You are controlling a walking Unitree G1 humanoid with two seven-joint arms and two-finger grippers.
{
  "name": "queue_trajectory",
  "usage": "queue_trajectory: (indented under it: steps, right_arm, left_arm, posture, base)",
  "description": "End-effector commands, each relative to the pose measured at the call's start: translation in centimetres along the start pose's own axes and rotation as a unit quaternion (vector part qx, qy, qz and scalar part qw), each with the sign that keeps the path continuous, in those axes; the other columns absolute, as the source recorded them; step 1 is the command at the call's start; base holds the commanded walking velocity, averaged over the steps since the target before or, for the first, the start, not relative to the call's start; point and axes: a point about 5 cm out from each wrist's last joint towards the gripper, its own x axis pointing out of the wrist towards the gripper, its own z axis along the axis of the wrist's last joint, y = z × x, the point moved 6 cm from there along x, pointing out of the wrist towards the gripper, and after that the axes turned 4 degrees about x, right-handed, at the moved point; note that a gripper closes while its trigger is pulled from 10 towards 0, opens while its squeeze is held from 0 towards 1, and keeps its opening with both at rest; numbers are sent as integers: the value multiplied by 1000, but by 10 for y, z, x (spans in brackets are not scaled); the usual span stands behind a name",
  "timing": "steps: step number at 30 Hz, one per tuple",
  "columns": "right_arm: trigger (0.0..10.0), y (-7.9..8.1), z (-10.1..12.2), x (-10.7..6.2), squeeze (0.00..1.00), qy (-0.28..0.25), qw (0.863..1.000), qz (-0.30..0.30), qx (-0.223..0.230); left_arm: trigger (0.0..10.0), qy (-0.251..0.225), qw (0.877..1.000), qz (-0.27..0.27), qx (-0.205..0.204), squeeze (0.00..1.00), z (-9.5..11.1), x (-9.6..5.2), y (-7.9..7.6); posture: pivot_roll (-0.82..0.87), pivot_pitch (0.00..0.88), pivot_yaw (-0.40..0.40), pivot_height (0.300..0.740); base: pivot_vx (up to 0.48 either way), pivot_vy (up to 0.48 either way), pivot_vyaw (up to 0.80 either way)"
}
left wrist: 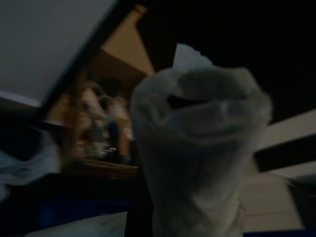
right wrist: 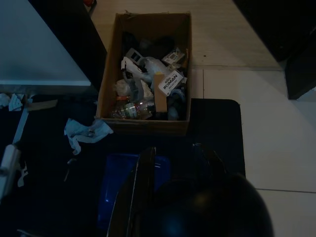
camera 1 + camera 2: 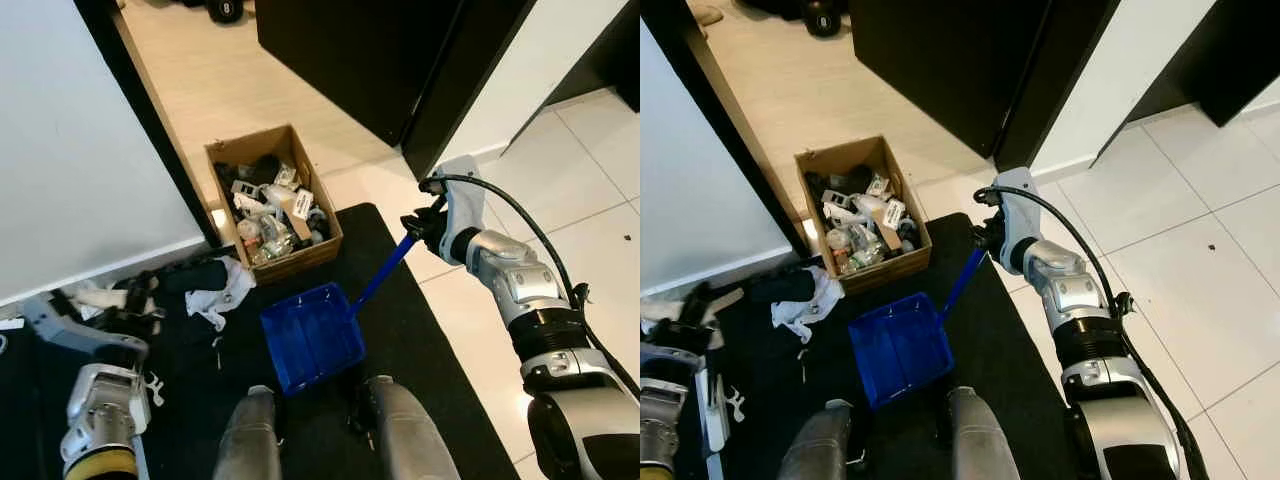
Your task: Sweep floor
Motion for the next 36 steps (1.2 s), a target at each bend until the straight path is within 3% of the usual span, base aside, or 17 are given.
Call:
queue_trajectory:
  steps: [1, 4, 10, 13, 14, 15, 16, 19, 20, 21, 22, 23, 24, 27, 31, 33, 36]
  right_arm:
    - [10000, 1, -12, 0, 0, 20, 1000, 2, 13]
    - [10000, 2, -11, 0, 0, 19, 1000, 3, 13]
    - [10000, 0, -12, 0, 0, 20, 1000, 1, 13]
    - [10000, 1, -13, 0, 0, 20, 1000, 1, 14]
    - [10000, 2, -13, 1, 0, 20, 1000, 2, 14]
    - [10000, 2, -13, 1, 0, 20, 1000, 2, 14]
    - [10000, 3, -13, 1, 0, 20, 1000, 4, 15]
    - [10000, 4, -14, 1, 0, 20, 1000, 4, 15]
    - [10000, 4, -15, 2, 0, 20, 1000, 5, 16]
    - [10000, 4, -15, 2, 0, 21, 1000, 5, 16]
    - [10000, 4, -15, 2, 0, 21, 1000, 5, 16]
    - [10000, 4, -17, 2, 0, 22, 1000, 5, 17]
    - [10000, 4, -18, 2, 0, 23, 1000, 5, 17]
    - [10000, 4, -19, 2, 0, 23, 1000, 5, 18]
    - [10000, 6, -18, 2, 0, 20, 1000, 8, 18]
    - [10000, 13, -6, 2, 0, -4, 1000, 24, 16]
    - [10000, 19, 13, 0, 0, -46, 998, 40, 31]
  left_arm:
    - [10000, 6, 997, -35, -65, 0, -16, 3, -23]
    - [10000, 8, 994, -61, -89, 0, -19, 6, -38]
    - [10000, 14, 975, -172, -140, 0, -12, 8, -103]
    - [10000, 12, 971, -197, -134, 0, -4, 8, -117]
    - [10000, 17, 972, -212, -97, 0, 2, 8, -122]
    - [10000, 17, 972, -212, -97, 0, 2, 8, -122]
    - [10000, 23, 974, -219, -48, 0, 6, 8, -123]
    - [10000, 30, 974, -222, -17, 0, 9, 8, -123]
    - [10000, 51, 973, -200, 107, 0, 23, 8, -105]
    - [10000, 60, 967, -182, 168, 0, 34, 7, -92]
    - [10000, 60, 967, -182, 168, 0, 34, 7, -92]
    - [10000, 68, 951, -140, 267, 0, 59, 4, -68]
    - [10000, 67, 948, -127, 285, 0, 68, 3, -62]
    - [10000, 57, 944, -97, 309, 0, 82, 3, -53]
    - [10000, 26, 953, -48, 299, 0, 99, 5, -44]
    - [10000, 4, 973, 15, 231, 0, 98, 5, -38]
    - [10000, -1, 978, 54, 199, 0, 88, 6, -43]
  posture:
    - [-90, 293, -101, 740]
    - [-90, 292, -102, 740]
    - [-80, 290, -99, 740]
    - [-76, 290, -97, 740]
    - [-72, 291, -96, 740]
    - [-72, 291, -96, 740]
    - [-69, 291, -95, 740]
    - [-68, 291, -95, 740]
    - [-57, 294, -92, 740]
    - [-53, 295, -90, 740]
    - [-53, 295, -90, 740]
    - [-49, 296, -89, 740]
    - [-42, 295, -86, 740]
    - [-38, 294, -86, 740]
    - [-32, 290, -83, 740]
    - [-20, 277, -74, 740]
    - [-14, 267, -71, 740]
  base:
    - [0, 0, 0]
    - [0, 0, 0]
    - [0, 0, 0]
    - [0, 0, 0]
    - [0, 0, 0]
    - [0, 0, 0]
    - [0, 0, 0]
    - [0, 0, 0]
    - [0, 0, 0]
    - [0, 0, 0]
    - [0, 0, 0]
    - [0, 0, 0]
    - [0, 0, 0]
    - [0, 0, 0]
    - [0, 0, 0]
    - [0, 0, 0]
    - [0, 0, 0]
